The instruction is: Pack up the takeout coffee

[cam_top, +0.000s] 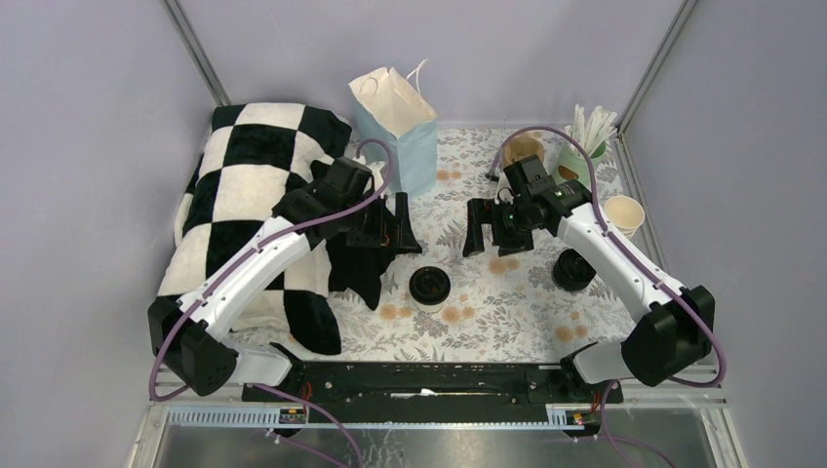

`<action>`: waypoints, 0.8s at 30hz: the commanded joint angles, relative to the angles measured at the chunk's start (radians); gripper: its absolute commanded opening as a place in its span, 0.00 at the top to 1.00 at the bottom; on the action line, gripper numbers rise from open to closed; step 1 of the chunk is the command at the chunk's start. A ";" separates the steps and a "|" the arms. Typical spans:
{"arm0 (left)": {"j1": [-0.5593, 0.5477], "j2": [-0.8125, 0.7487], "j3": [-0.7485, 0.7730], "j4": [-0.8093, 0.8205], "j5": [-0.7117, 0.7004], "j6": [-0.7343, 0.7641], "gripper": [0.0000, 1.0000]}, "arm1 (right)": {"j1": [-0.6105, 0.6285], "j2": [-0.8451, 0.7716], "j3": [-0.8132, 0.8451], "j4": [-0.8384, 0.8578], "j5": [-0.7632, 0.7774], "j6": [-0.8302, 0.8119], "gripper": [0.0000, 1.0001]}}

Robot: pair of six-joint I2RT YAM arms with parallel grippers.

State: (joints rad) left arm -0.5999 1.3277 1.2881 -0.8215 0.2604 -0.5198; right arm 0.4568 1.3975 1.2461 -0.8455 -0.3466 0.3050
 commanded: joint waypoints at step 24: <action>0.005 -0.097 0.071 0.000 -0.250 0.088 0.02 | 0.002 0.505 0.675 0.435 0.452 0.550 0.01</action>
State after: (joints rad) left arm -0.5999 1.2530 1.3033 -0.8383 0.0902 -0.4850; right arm 0.4572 1.8374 1.7882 -0.4206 0.0124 0.8074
